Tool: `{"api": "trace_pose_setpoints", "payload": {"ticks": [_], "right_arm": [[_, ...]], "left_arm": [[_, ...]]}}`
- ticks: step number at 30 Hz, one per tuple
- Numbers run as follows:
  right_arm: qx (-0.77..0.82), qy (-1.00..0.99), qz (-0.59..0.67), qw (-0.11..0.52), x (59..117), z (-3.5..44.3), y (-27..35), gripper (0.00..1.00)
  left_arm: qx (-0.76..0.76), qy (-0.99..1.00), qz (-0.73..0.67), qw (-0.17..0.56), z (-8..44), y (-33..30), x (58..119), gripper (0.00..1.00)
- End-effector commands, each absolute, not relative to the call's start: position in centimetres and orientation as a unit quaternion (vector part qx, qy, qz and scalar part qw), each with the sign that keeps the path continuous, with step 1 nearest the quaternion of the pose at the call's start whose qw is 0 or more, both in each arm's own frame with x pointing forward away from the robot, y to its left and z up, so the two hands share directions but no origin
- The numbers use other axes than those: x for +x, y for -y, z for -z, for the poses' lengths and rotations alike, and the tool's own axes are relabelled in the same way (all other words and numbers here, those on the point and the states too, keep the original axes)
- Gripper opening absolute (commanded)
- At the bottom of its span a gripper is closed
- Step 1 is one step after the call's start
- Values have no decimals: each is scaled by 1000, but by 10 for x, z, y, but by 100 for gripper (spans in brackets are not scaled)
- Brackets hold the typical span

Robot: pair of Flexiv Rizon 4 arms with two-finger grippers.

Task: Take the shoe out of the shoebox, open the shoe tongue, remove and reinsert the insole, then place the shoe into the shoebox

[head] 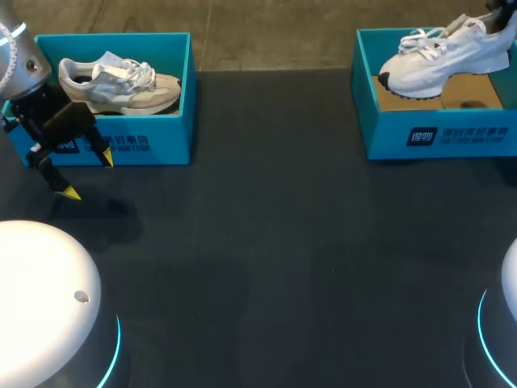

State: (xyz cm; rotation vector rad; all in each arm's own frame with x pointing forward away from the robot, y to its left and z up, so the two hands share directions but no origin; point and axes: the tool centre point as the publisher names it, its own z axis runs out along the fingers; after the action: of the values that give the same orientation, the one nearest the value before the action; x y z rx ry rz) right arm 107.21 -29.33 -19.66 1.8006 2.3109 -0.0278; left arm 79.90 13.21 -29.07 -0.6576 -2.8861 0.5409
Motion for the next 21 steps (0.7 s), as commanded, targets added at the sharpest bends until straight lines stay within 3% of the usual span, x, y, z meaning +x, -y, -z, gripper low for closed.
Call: {"api": "trace_pose_setpoints", "payload": {"ticks": [1,12,21], "right_arm": [[666,-741,-2,84,1074,197,308,0],[753,-654,-18,77,1061,197,328,0],[758,-649,-16,61,1056,226,325,0]], "left_arm": [[-218,957,-177,66,291,-132,799,100],[-218,957,-177,66,291,-132,799,100],[-218,957,-177,66,291,-132,799,100]]}}
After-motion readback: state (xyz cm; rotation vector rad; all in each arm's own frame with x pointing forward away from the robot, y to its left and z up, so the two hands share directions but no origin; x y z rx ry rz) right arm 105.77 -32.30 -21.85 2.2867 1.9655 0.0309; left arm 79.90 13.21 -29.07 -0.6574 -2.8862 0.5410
